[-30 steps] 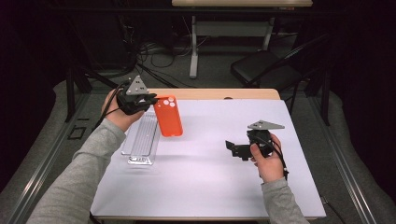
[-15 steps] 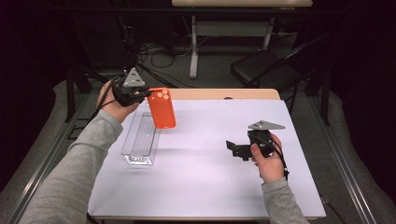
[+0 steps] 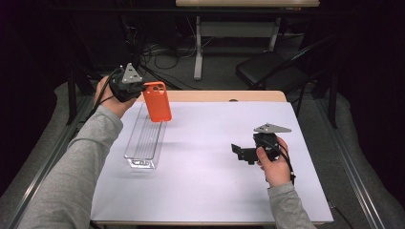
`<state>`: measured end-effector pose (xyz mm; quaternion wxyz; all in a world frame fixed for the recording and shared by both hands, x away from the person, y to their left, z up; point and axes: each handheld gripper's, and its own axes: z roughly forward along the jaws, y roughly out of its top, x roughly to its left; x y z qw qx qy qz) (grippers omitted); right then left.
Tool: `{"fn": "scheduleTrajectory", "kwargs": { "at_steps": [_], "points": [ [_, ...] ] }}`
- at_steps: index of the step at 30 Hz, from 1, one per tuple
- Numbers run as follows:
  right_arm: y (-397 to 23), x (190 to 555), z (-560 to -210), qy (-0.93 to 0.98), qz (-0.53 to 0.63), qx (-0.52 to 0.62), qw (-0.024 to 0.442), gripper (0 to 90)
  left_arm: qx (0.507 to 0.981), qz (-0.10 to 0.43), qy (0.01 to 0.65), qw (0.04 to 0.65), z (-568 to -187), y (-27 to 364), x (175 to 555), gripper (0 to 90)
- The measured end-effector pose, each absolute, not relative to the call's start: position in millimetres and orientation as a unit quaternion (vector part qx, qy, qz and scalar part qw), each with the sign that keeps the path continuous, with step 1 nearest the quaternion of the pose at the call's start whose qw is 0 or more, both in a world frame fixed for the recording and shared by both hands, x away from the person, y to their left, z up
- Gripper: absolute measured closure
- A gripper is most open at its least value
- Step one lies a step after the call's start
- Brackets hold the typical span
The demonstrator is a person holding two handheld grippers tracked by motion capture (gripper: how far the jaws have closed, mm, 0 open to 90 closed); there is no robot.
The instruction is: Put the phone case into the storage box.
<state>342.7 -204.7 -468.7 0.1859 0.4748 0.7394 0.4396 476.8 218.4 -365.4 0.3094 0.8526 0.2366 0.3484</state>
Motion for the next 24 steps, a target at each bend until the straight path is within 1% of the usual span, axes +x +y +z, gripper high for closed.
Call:
{"fn": "scheduleTrajectory", "kwargs": {
  "at_steps": [24],
  "points": [
    [-207, 341, -470, 0.735, 0.44, 0.478, 0.191, 5.3, 0.845, 0.382, 0.247, 0.281, -382, 231, 501, 80.8]
  ]
}}
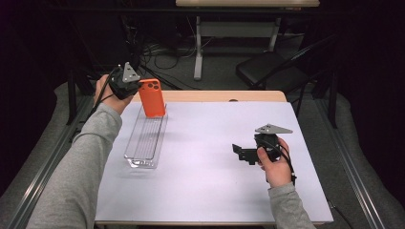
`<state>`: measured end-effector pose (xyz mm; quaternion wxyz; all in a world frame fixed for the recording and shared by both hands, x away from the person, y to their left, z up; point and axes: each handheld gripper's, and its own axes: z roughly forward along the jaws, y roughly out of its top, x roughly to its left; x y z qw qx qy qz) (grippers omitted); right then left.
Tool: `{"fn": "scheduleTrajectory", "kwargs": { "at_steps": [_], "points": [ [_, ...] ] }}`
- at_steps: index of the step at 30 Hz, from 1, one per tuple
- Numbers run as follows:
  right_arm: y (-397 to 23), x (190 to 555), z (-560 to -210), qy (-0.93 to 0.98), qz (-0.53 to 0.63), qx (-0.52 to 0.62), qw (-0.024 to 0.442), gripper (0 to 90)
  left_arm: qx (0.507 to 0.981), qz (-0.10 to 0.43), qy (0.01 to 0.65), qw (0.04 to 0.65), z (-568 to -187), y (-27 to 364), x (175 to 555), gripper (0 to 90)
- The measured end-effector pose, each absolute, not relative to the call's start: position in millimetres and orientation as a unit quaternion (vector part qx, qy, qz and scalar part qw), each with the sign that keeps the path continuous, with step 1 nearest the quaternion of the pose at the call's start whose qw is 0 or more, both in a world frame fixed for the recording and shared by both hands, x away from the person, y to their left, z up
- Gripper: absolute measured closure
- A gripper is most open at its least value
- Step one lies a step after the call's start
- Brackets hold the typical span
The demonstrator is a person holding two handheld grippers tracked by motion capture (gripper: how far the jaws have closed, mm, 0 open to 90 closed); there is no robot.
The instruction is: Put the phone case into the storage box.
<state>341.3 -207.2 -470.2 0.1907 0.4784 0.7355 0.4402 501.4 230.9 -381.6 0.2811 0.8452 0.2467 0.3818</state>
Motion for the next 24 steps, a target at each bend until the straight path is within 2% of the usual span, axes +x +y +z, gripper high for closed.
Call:
{"fn": "scheduleTrajectory", "kwargs": {
  "at_steps": [24],
  "points": [
    [-210, 340, -471, 0.731, 0.44, 0.484, 0.194, 5.7, 0.841, 0.419, 0.224, 0.26, -405, 232, 525, 80.8]
  ]
}}
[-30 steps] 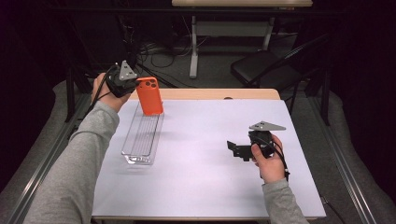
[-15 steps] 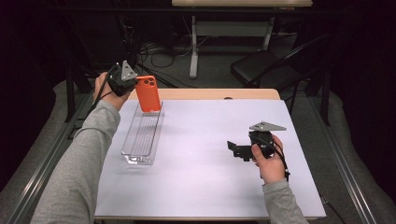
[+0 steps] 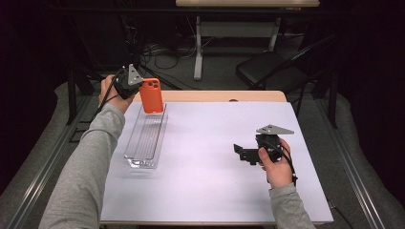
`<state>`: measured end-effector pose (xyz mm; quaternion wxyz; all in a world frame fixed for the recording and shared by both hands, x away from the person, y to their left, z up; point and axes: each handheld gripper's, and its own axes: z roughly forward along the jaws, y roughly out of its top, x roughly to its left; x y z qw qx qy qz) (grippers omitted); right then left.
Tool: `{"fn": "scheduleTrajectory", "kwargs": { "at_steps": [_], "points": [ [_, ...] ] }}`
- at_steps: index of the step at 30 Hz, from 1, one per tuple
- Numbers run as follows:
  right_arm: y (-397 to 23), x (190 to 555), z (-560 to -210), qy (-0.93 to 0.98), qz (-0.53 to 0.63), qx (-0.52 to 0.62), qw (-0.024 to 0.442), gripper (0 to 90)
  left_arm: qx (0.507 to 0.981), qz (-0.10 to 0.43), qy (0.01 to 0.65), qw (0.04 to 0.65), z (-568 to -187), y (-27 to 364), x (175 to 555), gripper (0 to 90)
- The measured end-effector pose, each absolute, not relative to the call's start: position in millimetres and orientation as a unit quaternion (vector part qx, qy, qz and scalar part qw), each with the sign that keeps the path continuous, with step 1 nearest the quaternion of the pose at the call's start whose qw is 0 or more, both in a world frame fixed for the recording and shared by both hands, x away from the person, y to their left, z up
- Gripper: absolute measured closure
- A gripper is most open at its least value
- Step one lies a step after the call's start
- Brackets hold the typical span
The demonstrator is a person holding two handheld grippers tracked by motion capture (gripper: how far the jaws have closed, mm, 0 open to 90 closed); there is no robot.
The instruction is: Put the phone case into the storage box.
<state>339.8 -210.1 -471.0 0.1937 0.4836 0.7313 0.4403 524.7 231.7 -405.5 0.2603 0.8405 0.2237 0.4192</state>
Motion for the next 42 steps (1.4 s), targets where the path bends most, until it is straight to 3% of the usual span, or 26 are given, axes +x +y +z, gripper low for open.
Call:
{"fn": "scheduleTrajectory", "kwargs": {
  "at_steps": [42],
  "points": [
    [-223, 333, -474, 0.72, 0.441, 0.497, 0.201, 6.5, 0.848, 0.434, 0.19, 0.236, -445, 218, 540, 80.9]
  ]
}}
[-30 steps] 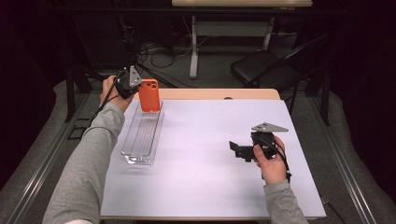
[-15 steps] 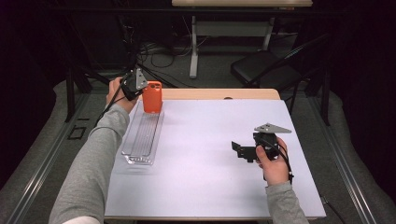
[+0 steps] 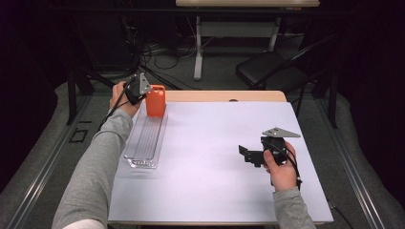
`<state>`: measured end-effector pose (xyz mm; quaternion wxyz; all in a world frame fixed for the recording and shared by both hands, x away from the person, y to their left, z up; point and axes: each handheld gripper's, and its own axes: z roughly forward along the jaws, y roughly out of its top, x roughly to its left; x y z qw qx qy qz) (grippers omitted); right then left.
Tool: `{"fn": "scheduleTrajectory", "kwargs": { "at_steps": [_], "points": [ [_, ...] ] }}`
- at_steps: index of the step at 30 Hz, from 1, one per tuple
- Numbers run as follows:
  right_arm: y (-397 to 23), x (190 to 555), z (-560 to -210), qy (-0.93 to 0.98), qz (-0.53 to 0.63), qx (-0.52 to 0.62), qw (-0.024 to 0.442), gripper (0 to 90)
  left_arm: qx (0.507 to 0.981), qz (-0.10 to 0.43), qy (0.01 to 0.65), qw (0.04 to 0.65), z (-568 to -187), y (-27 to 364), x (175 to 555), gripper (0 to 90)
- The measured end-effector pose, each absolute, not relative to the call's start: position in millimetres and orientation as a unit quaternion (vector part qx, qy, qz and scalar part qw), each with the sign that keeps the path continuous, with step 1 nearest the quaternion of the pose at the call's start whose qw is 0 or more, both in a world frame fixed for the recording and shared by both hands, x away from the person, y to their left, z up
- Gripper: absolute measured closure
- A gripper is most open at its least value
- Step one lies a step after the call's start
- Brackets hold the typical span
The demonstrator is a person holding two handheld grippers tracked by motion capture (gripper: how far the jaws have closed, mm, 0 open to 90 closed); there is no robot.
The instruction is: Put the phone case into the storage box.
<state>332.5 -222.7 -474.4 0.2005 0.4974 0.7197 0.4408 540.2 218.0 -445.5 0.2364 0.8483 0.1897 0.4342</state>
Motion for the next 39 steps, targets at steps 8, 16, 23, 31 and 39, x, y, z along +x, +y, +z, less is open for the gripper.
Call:
{"fn": "scheduleTrajectory", "kwargs": {
  "at_steps": [8, 16, 23, 31, 39],
  "points": [
    [-222, 333, -475, 0.72, 0.44, 0.498, 0.199, 6.5, 0.847, 0.435, 0.191, 0.237, -448, 219, 540, 80.9],
    [-222, 333, -475, 0.721, 0.441, 0.497, 0.2, 6.6, 0.845, 0.438, 0.19, 0.239, -449, 220, 540, 80.9],
    [-222, 333, -475, 0.721, 0.44, 0.497, 0.2, 6.6, 0.846, 0.437, 0.19, 0.238, -451, 220, 540, 80.9],
    [-222, 333, -475, 0.721, 0.44, 0.497, 0.2, 6.6, 0.844, 0.436, 0.198, 0.243, -453, 226, 540, 80.7],
    [-221, 333, -475, 0.722, 0.439, 0.497, 0.2, 6.6, 0.843, 0.433, 0.205, 0.243, -454, 230, 540, 79.8]
  ]
}}
